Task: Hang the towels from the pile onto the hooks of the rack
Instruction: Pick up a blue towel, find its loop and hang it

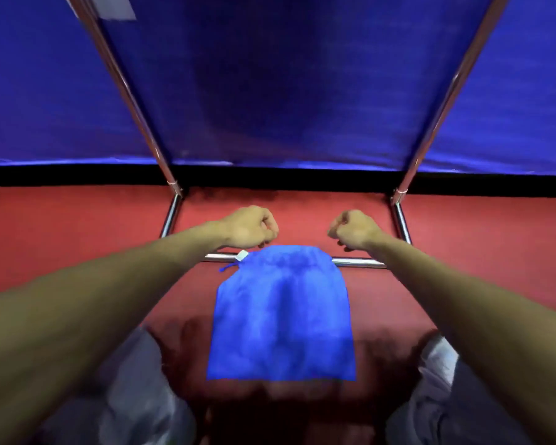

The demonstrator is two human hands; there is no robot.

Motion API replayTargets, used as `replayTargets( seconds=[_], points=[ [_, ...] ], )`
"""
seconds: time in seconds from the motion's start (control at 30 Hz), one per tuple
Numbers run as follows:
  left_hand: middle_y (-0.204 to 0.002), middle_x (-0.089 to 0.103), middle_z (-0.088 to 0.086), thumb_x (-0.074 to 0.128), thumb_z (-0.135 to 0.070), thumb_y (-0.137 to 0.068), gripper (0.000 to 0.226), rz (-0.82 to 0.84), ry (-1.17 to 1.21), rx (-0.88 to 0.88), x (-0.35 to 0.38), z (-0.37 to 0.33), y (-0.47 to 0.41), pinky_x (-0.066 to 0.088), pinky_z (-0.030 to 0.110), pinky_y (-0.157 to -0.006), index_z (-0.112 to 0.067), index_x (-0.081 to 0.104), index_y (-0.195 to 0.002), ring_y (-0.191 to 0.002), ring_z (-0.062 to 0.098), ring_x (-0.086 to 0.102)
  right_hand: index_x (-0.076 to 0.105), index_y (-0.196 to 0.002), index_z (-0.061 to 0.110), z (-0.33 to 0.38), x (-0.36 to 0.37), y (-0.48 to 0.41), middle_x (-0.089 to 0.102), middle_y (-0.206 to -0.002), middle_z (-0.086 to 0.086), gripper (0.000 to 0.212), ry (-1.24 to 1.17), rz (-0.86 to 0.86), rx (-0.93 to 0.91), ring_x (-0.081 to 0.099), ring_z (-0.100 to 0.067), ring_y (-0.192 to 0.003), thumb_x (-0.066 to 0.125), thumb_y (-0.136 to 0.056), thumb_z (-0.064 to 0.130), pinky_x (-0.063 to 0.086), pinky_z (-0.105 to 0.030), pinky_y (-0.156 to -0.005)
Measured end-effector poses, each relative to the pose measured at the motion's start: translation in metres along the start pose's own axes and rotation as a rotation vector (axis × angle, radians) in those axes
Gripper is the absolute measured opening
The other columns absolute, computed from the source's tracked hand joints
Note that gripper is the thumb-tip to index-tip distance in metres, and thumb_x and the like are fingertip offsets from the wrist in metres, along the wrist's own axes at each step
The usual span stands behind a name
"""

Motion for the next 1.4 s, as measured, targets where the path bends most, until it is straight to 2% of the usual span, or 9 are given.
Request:
replayTargets(
  seconds=[0.07, 0.17, 0.37, 0.5, 0.73, 0.87, 1.03, 1.23, 1.4],
  points=[
    [-0.075, 0.063, 0.003, 0.056, -0.005, -0.087, 0.012, -0.013, -0.033, -0.038, 0.009, 0.023, -0.016, 0.045, 0.028, -0.073, -0.010, 0.061, -0.097, -0.076, 0.021, 0.058, 0.069, -0.088, 0.009, -0.010, 0.019, -0.018, 0.070, -0.105, -0.020, 0.015, 0.089, 0.035, -0.002, 0.062, -0.026, -0.087, 0.054, -0.087, 0.007, 0.049, -0.036, -0.084],
    [-0.105, 0.065, 0.014, 0.057, -0.013, -0.091, 0.031, -0.065, -0.065, -0.117, 0.022, 0.063, -0.042, 0.039, 0.027, -0.078, -0.004, 0.051, -0.121, -0.098, 0.027, 0.059, 0.069, -0.100, 0.006, -0.026, 0.050, -0.043, 0.070, -0.107, -0.015, 0.021, 0.190, 0.076, 0.010, 0.062, -0.030, -0.104, 0.053, -0.090, 0.015, 0.047, -0.031, -0.087],
    [-0.130, 0.049, 0.017, 0.045, -0.021, -0.097, 0.038, -0.061, -0.317, -0.149, 0.046, 0.121, -0.088, 0.036, 0.034, -0.101, -0.006, 0.049, -0.131, -0.123, 0.032, 0.048, 0.056, -0.122, 0.006, -0.052, 0.089, -0.096, 0.053, -0.126, -0.021, 0.036, 0.301, 0.024, 0.030, 0.054, -0.037, -0.115, 0.053, -0.093, 0.028, 0.045, -0.041, -0.098],
    [-0.125, 0.055, 0.014, 0.043, -0.023, -0.094, 0.030, -0.014, -0.536, -0.144, 0.064, 0.143, -0.110, 0.040, 0.040, -0.095, -0.014, 0.060, -0.118, -0.118, 0.032, 0.051, 0.057, -0.126, 0.007, -0.073, 0.109, -0.114, 0.049, -0.129, -0.020, 0.042, 0.456, -0.010, 0.044, 0.049, -0.038, -0.121, 0.053, -0.094, 0.033, 0.041, -0.041, -0.099],
    [-0.115, 0.063, 0.013, 0.056, -0.023, -0.091, 0.015, -0.135, -0.526, -0.163, 0.074, 0.150, -0.110, 0.041, 0.038, -0.090, -0.018, 0.062, -0.103, -0.109, 0.034, 0.057, 0.058, -0.118, 0.011, -0.072, 0.114, -0.112, 0.056, -0.122, -0.016, 0.029, 0.484, -0.153, 0.020, 0.050, -0.033, -0.119, 0.052, -0.093, 0.026, 0.034, -0.040, -0.098],
    [-0.108, 0.063, 0.020, 0.046, -0.013, -0.093, 0.012, -0.134, -0.220, -0.210, 0.069, 0.141, -0.100, 0.046, 0.042, -0.084, -0.010, 0.055, -0.100, -0.100, 0.038, 0.058, 0.043, -0.124, 0.006, -0.062, 0.113, -0.096, 0.058, -0.124, -0.020, 0.031, 0.325, -0.039, 0.064, 0.050, -0.035, -0.120, 0.039, -0.099, 0.024, 0.032, -0.044, -0.100],
    [-0.075, 0.051, 0.001, 0.042, 0.000, -0.092, 0.014, -0.296, 0.170, -0.189, 0.034, 0.107, -0.069, 0.035, 0.026, -0.067, -0.012, 0.049, -0.095, -0.081, 0.020, 0.049, 0.050, -0.103, 0.012, -0.029, 0.074, -0.057, 0.059, -0.096, -0.016, 0.012, 0.031, -0.043, -0.023, 0.055, -0.029, -0.091, 0.056, -0.092, 0.013, 0.037, -0.028, -0.074],
    [-0.110, 0.066, 0.020, 0.056, -0.008, -0.093, 0.020, -0.355, -0.053, -0.102, -0.040, 0.037, -0.007, 0.043, 0.031, -0.085, -0.006, 0.062, -0.111, -0.105, 0.032, 0.060, 0.058, -0.113, 0.009, 0.028, -0.006, 0.006, 0.062, -0.095, -0.010, 0.039, 0.056, -0.157, -0.103, 0.059, -0.026, -0.094, 0.072, -0.077, 0.005, 0.034, -0.022, -0.070],
    [-0.117, 0.065, 0.017, 0.052, -0.015, -0.094, 0.019, -0.441, -0.145, -0.071, -0.096, -0.020, 0.050, 0.043, 0.032, -0.091, -0.013, 0.067, -0.105, -0.111, 0.032, 0.059, 0.071, -0.093, 0.013, 0.071, -0.069, 0.062, 0.071, -0.097, -0.010, 0.023, 0.136, -0.244, -0.168, 0.064, -0.021, -0.098, 0.081, -0.071, 0.016, 0.035, -0.018, -0.066]
  ],
)
Point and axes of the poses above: each hand's wrist, its own y-axis away from the middle knuckle, its own x-axis out of the palm, z = x × y, the point moved 6 cm from there along -y, towards the middle knuckle
